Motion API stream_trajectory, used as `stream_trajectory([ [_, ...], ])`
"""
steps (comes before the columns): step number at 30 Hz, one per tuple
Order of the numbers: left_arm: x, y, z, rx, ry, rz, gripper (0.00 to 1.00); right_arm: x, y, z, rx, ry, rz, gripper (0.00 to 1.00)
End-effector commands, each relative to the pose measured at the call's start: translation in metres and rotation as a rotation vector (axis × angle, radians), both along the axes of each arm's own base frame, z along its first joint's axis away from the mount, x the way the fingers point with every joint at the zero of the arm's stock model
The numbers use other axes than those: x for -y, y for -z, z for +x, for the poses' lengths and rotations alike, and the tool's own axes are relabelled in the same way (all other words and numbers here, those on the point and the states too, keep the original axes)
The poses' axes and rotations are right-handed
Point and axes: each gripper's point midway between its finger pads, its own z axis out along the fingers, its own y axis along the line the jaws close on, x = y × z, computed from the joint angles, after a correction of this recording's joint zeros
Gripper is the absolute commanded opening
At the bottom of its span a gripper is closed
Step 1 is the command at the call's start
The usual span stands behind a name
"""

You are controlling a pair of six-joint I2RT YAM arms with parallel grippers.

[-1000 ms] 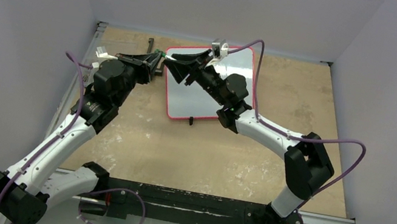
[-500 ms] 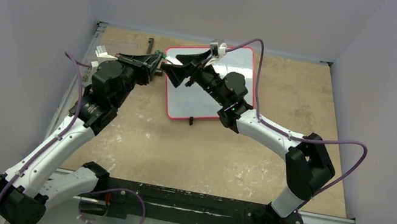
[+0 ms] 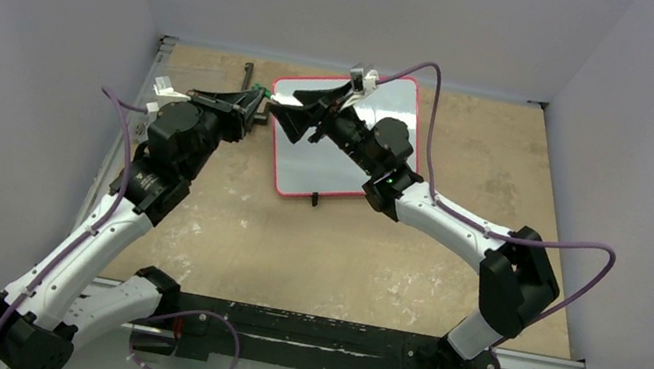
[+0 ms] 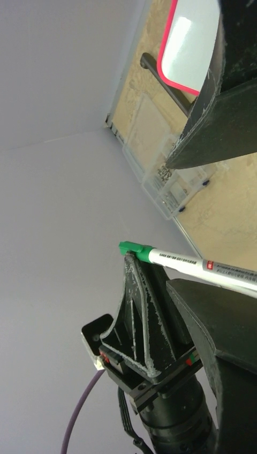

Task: Write a sentence on the whiteboard
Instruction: Open the whiteboard marker at the center of the board.

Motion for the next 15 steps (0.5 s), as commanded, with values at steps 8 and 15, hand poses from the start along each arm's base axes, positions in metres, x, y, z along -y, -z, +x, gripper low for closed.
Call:
stream_trajectory([
  [8,-0.0026,-0.0196,-0.0025,0.055,-0.005,0.012,0.00,0.0083,-0.0275,-0.0025,0.029,0.020,0.037,0.39],
  [15,-0.0014,-0.0187,-0.0032,0.055,0.003,0.012,0.00,0.0089,-0.0329,-0.0036,0.052,0.019,0.048,0.35],
])
